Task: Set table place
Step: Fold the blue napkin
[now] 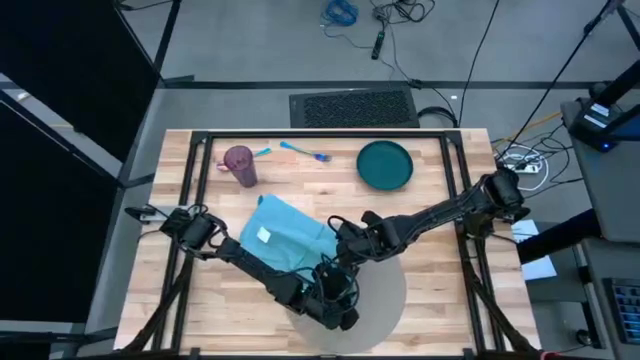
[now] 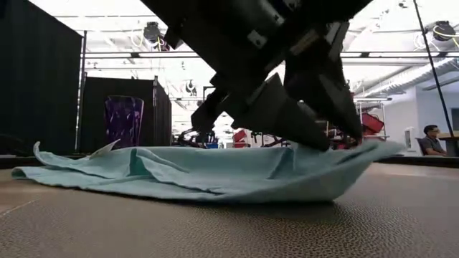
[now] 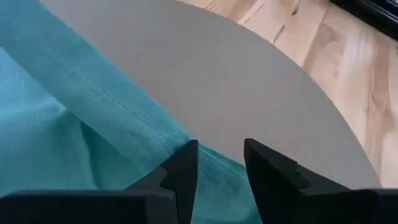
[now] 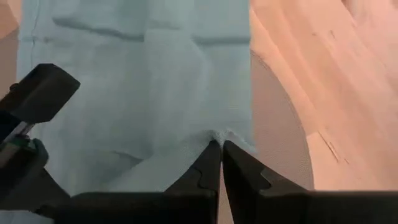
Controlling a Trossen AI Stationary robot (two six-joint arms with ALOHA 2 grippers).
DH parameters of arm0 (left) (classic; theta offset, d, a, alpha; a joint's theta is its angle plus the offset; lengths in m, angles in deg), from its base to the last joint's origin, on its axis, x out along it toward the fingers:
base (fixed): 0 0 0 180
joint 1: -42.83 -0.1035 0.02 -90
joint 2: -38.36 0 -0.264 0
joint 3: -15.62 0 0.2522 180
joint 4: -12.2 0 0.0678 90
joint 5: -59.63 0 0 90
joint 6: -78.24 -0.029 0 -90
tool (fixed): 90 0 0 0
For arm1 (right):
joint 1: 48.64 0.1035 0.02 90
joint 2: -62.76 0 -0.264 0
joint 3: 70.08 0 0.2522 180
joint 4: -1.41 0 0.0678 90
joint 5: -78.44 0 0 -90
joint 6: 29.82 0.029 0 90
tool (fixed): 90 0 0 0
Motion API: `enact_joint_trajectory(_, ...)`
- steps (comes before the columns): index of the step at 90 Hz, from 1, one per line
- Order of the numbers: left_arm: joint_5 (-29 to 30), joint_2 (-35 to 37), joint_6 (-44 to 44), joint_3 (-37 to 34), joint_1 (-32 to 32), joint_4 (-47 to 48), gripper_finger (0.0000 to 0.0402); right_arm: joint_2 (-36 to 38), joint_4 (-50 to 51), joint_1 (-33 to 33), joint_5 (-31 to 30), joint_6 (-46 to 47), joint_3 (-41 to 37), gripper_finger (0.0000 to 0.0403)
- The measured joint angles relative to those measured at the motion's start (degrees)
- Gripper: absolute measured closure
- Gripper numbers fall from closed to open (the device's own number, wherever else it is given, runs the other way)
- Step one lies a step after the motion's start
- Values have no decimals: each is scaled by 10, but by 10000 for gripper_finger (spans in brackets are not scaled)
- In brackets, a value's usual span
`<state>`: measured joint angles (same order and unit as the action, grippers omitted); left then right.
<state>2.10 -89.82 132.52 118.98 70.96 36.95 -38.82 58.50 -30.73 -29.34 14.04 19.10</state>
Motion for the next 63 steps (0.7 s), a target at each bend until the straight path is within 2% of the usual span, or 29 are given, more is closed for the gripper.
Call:
enact_joint_trajectory(34, 0, -1, 24, 0, -3, 92, 294, 0, -7, -3, 1, -9, 0, 403)
enact_joint_trajectory(42, 0, -1, 24, 0, 2, 121, 321, 0, -7, -6, 1, -13, 0, 403)
enact_joint_trajectory(53, 0, -1, 6, 0, 16, 130, 385, 0, 1, -13, 2, -17, 0, 403)
enact_joint_trajectory(63, 17, -1, -6, 0, 34, 139, 398, 0, 10, -18, 4, -19, 0, 403)
